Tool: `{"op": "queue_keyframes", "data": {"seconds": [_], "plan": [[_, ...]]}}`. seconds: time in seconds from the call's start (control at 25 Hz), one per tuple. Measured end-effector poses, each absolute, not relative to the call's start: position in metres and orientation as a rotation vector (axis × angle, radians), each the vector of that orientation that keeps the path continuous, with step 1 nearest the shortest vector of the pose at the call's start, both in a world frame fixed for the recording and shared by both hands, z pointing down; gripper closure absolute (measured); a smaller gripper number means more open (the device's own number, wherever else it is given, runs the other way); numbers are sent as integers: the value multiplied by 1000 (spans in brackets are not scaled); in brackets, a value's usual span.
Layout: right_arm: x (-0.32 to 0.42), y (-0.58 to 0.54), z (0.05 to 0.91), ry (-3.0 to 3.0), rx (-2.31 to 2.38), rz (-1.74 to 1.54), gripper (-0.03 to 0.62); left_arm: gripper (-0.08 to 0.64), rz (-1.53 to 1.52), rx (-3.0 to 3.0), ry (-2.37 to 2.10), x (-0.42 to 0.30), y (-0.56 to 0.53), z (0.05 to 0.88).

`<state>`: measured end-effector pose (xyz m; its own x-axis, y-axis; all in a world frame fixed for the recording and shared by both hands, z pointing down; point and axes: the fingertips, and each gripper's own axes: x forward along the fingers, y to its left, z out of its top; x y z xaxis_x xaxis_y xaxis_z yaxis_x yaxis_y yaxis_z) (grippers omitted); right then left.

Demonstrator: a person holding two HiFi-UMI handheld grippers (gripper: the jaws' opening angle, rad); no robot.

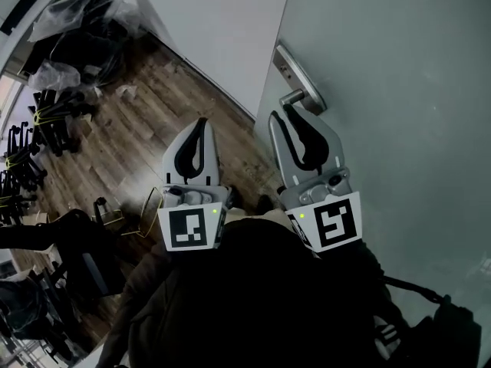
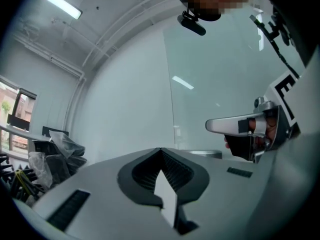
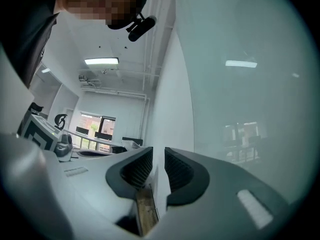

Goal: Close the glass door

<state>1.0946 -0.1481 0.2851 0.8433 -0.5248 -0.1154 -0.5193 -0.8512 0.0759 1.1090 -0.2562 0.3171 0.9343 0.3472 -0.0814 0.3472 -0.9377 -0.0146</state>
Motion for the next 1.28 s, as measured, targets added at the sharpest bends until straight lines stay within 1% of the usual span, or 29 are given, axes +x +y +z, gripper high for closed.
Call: {"op": "queue_keyframes", "data": {"seconds": [0.12, 0.4, 0.6, 0.76, 1.0, 1.12, 1.28], "plan": [[1104, -133, 296, -811, 2971, -130, 515, 563, -158, 3069, 577, 1118, -244, 310], [1120, -110, 336, -757, 2958, 8, 499, 563, -56, 3073, 646, 1134, -213, 326], [1122, -104, 366, -742, 2991, 119, 499, 563, 26, 3090, 686, 1131, -205, 337], [1129, -106, 382, -747, 3015, 154, 499, 563, -9, 3088, 681, 1137, -204, 332], [1133, -105, 386, -712, 2973, 122, 499, 563, 33, 3094, 685, 1141, -208, 339], [1132, -107, 390, -762, 2984, 149, 519, 563, 33, 3092, 673, 1142, -210, 340], [1131, -106, 391, -796, 2998, 160, 523, 563, 42, 3100, 718, 1138, -205, 344]]}}
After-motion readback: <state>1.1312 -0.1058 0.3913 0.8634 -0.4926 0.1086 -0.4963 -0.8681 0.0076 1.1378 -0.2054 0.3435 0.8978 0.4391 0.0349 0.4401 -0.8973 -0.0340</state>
